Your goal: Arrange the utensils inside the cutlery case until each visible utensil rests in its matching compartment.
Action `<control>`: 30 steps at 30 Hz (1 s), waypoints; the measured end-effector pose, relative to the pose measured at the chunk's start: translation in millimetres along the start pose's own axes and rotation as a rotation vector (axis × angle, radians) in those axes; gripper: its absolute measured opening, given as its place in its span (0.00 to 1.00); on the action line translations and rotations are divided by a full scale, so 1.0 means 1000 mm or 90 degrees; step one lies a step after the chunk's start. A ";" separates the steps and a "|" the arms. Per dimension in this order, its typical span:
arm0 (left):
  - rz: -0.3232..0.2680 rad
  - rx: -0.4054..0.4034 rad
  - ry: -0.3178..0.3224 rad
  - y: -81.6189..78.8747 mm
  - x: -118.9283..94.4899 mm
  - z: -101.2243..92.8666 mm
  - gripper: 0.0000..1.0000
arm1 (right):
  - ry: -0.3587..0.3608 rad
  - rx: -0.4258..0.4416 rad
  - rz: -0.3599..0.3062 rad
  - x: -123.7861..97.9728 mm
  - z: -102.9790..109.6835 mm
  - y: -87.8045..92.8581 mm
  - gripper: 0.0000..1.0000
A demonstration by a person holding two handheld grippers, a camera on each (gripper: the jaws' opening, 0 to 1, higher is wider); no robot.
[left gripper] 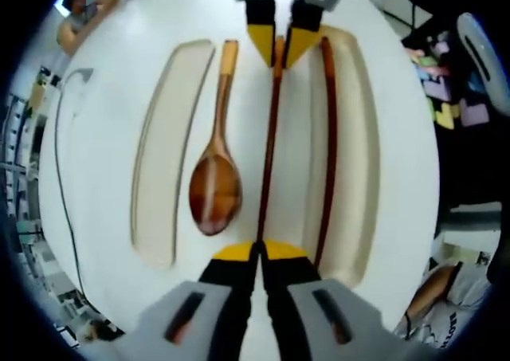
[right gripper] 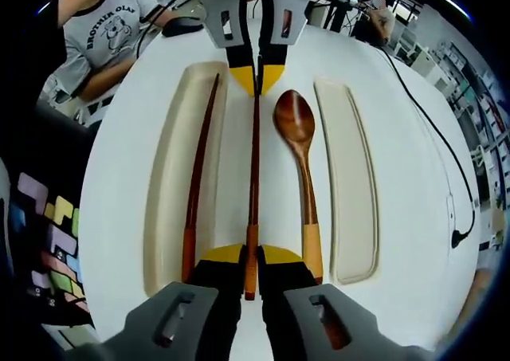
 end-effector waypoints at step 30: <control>-0.006 0.007 -0.019 -0.007 -0.027 -0.004 0.01 | 0.017 0.010 -0.033 -0.028 0.001 -0.001 0.04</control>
Point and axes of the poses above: the point that each gripper's makers call its tool centre point, and the gripper's own axes: x roughly forward along the fingers, z roughly to its left, y roughly out of its underside, the point moved 8 cm from there along -x, roughly backward along the fingers, and after that the axes turned 13 degrees about x, right-handed, at the moved point
